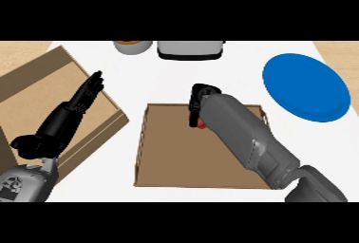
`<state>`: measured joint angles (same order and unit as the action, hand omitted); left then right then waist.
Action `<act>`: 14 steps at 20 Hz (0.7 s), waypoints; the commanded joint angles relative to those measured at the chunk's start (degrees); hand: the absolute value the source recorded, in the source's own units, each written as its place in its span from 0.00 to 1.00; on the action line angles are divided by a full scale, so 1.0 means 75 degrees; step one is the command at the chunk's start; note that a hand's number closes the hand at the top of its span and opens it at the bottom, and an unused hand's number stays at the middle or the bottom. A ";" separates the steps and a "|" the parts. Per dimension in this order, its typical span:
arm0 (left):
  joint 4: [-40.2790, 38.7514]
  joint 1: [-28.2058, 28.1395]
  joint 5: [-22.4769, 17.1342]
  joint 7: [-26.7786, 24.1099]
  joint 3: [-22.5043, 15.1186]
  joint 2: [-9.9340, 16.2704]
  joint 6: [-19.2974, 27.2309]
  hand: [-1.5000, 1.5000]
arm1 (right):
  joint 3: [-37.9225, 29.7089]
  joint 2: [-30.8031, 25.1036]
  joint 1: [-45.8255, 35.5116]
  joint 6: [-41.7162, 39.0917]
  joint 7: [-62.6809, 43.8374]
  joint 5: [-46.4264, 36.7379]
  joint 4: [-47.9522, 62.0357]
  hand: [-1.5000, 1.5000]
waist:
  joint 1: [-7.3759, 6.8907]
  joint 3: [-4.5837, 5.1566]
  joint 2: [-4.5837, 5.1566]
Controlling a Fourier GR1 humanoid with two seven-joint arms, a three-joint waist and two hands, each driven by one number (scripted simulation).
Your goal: Pick the bell pepper from the tray and place it in the plate
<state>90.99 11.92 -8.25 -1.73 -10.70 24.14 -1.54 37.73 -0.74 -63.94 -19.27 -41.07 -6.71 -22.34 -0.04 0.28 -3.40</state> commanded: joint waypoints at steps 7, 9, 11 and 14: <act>-0.0198 -0.0424 0.0024 0.0003 0.0353 0.0126 0.0264 0.50 | 0.2104 -0.0835 0.0683 0.2299 0.2888 -0.2312 -0.2917 1.00 | 0.1025 -0.0092 -0.0185; -0.0146 -0.0482 -0.0063 0.0029 0.0549 0.0207 0.0312 0.50 | 0.2082 -0.1390 0.0907 0.2741 0.3311 -0.2430 -0.3562 1.00 | 0.1141 -0.0091 -0.0172; -0.0110 -0.0663 -0.0080 0.0034 0.0584 0.0305 0.0249 0.50 | 0.2107 -0.2077 0.1343 0.3212 0.3619 -0.2604 -0.4055 1.00 | 0.1257 -0.0086 -0.0132; -0.0013 -0.0789 -0.0092 -0.0033 0.0728 0.0331 0.0345 0.50 | 0.1821 -0.2952 0.1842 0.3716 0.4008 -0.2523 -0.5080 1.00 | 0.1374 -0.0075 -0.0094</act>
<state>90.33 7.23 -8.79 -1.84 -6.41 25.94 0.62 52.18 -15.56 -54.38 3.32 -15.30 -24.72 -52.32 8.74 -0.31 -4.38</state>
